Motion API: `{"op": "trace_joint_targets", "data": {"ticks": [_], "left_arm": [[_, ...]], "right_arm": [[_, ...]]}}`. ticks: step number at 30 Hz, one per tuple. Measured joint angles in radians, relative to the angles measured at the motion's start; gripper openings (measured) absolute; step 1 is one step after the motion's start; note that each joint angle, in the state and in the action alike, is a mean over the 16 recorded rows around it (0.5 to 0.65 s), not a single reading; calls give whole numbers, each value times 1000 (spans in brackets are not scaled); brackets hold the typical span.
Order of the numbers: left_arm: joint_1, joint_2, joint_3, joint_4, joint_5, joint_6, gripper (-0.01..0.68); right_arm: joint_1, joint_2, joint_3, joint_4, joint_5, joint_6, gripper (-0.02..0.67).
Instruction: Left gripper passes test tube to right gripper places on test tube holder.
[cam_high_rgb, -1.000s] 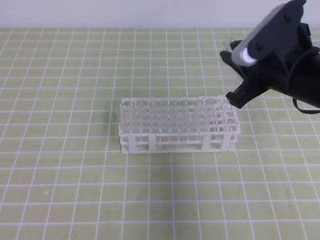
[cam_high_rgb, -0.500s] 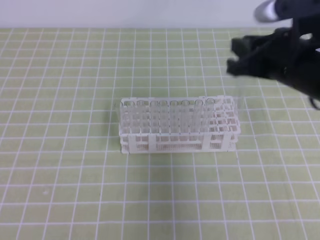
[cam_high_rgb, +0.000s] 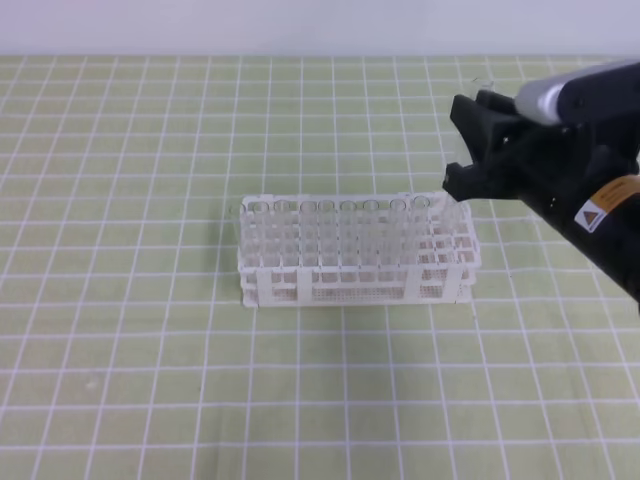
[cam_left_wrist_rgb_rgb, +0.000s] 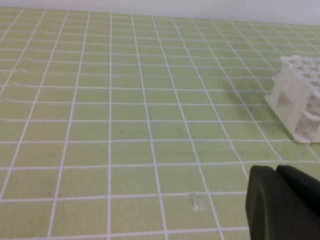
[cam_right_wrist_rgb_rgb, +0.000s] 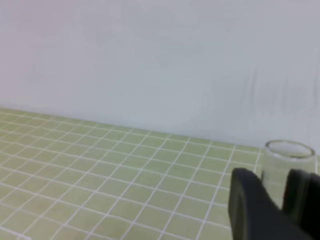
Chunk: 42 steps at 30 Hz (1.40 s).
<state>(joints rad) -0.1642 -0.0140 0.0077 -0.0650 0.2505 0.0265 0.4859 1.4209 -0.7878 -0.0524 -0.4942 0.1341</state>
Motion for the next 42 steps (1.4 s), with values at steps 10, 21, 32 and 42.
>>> {"op": "trace_joint_targets", "data": {"ticks": [10, 21, 32, 42], "left_arm": [[1, 1, -2, 10, 63, -11, -2], [5, -6, -2, 11, 70, -12, -2], [8, -7, -1, 13, 73, -12, -2], [8, -11, 1, 14, 69, -12, -2]], "right_arm": [[-1, 106, 29, -126, -149, 21, 105], [-2, 173, 29, -152, -194, 19, 104], [-12, 192, 47, -125, -239, 16, 104], [-20, 192, 99, -106, -333, 0, 104]]}}
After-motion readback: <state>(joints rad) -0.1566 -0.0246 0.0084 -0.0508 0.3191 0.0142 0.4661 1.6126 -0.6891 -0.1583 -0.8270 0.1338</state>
